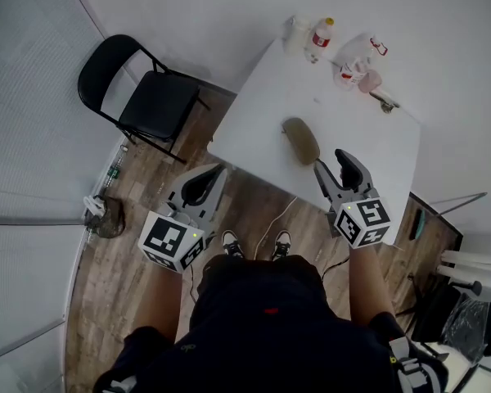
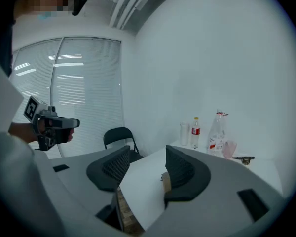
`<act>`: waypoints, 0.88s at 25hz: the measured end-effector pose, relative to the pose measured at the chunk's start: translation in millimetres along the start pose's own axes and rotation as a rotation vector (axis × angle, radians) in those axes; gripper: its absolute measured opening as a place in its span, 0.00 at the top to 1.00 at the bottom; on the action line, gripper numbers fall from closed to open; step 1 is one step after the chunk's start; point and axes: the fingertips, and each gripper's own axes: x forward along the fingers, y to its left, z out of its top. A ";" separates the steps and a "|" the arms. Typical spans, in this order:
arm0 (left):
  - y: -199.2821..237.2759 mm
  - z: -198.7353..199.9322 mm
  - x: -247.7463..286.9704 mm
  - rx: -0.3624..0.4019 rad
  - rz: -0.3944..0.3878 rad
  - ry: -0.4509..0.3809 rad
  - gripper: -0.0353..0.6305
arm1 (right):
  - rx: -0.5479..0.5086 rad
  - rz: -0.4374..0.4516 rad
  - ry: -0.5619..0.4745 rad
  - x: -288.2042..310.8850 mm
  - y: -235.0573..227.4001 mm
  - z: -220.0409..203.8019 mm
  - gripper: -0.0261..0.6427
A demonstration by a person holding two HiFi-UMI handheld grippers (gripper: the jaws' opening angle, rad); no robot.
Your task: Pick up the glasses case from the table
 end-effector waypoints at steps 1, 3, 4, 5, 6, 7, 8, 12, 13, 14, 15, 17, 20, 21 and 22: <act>-0.5 -1.1 3.6 0.002 0.001 0.004 0.91 | 0.000 -0.012 0.013 6.3 -7.8 -5.3 0.63; -0.4 -3.1 12.1 0.009 0.012 0.009 0.91 | 0.000 -0.035 0.048 22.2 -25.9 -18.5 0.59; 0.6 -5.0 15.6 0.003 0.024 0.010 0.91 | 0.006 -0.040 0.075 31.9 -34.8 -27.7 0.57; 1.6 -7.6 18.0 -0.011 0.039 0.012 0.91 | 0.014 -0.043 0.110 42.1 -43.0 -38.9 0.53; 1.9 -10.6 19.5 -0.026 0.053 0.015 0.91 | 0.019 -0.044 0.149 52.2 -50.3 -51.1 0.52; 1.5 -13.4 20.6 -0.039 0.066 0.020 0.91 | 0.019 -0.044 0.189 62.3 -57.1 -63.4 0.50; 0.7 -15.8 21.8 -0.046 0.077 0.027 0.91 | 0.014 -0.047 0.226 72.2 -63.8 -75.1 0.48; -1.0 -23.6 26.6 -0.052 0.111 0.057 0.91 | -0.018 -0.070 0.353 107.8 -86.9 -120.3 0.46; -0.2 -25.9 27.7 -0.055 0.118 0.062 0.91 | -0.017 -0.067 0.388 117.1 -90.1 -133.0 0.45; 0.9 -28.5 28.7 -0.059 0.125 0.068 0.91 | -0.016 -0.059 0.426 126.3 -92.0 -146.1 0.44; 2.2 -31.4 29.4 -0.062 0.130 0.074 0.91 | -0.018 -0.051 0.463 135.2 -93.2 -159.1 0.43; 4.8 -36.9 30.1 -0.069 0.136 0.085 0.91 | -0.033 -0.043 0.533 151.8 -95.9 -183.1 0.42; 7.3 -41.2 30.9 -0.088 0.131 0.083 0.91 | -0.056 -0.046 0.630 170.5 -102.0 -213.6 0.41; 8.3 -42.3 30.5 -0.091 0.128 0.081 0.91 | -0.063 -0.051 0.652 174.3 -103.2 -220.8 0.41; 9.7 -43.5 30.3 -0.092 0.128 0.083 0.91 | -0.068 -0.057 0.667 176.8 -104.2 -225.5 0.41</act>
